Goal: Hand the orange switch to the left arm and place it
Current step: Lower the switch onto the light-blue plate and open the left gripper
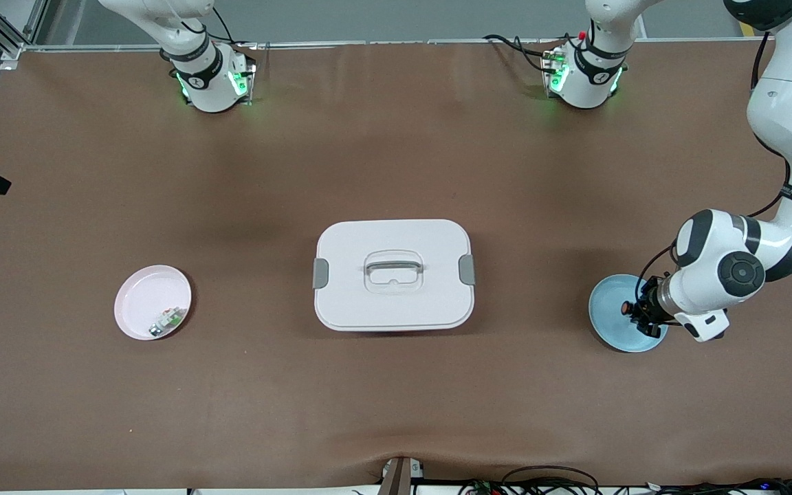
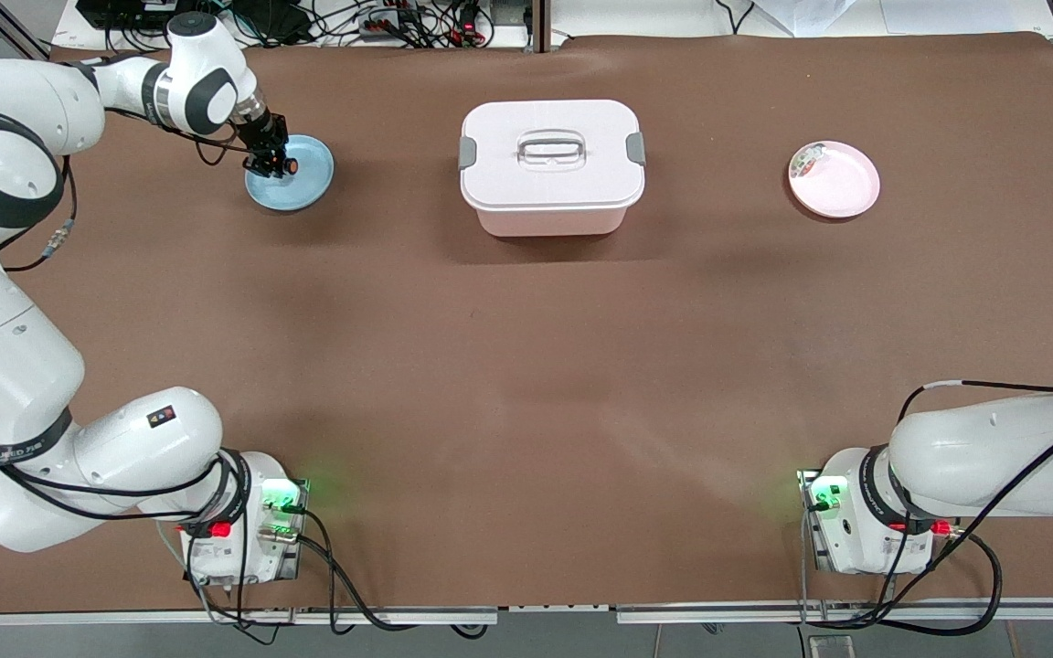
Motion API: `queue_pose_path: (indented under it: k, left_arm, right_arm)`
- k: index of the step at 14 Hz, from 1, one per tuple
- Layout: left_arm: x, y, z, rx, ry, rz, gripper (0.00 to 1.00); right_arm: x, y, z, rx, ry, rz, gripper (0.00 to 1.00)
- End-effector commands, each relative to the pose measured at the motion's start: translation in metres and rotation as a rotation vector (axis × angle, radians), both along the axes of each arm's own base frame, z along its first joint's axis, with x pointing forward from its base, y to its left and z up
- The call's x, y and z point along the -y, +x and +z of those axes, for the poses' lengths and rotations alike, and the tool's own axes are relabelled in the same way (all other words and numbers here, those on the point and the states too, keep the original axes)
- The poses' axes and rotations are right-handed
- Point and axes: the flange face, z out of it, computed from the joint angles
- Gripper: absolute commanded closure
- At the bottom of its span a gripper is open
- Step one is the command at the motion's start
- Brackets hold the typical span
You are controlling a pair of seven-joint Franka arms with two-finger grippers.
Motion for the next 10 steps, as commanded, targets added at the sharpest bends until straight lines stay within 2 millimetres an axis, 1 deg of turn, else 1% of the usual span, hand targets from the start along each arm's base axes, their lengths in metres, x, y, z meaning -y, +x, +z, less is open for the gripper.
queue_pose_path:
  k: [1,2,5,6,7,10]
  left_arm:
    - [0.0007,0.0045,0.0001,0.020,0.025,-0.006,0.40]
    - [0.0006,0.0045,0.0001,0.020,0.027,-0.008,0.32]
    - [0.0005,0.0047,0.0010,0.022,0.029,-0.009,0.20]
    - [0.0004,0.0048,0.0019,0.023,0.029,-0.009,0.14]
    - [0.0004,0.0048,0.0019,0.023,0.029,-0.009,0.07]
    - [0.0031,0.0094,0.0092,0.039,0.033,-0.012,0.00]
  right_arm:
    - [-0.0006,-0.0081,0.0133,-0.004,-0.051,0.008,0.00]
    - [-0.0002,-0.0082,0.0133,-0.006,-0.061,0.009,0.00]
    - [0.0004,-0.0077,0.0109,-0.035,-0.072,0.008,0.00]
    - [-0.0020,-0.0041,0.0086,-0.065,-0.074,0.007,0.00]
    - [-0.0061,-0.0008,0.0114,-0.071,-0.075,0.013,0.00]
    - [-0.0078,-0.0011,0.0111,-0.075,-0.068,0.013,0.00]
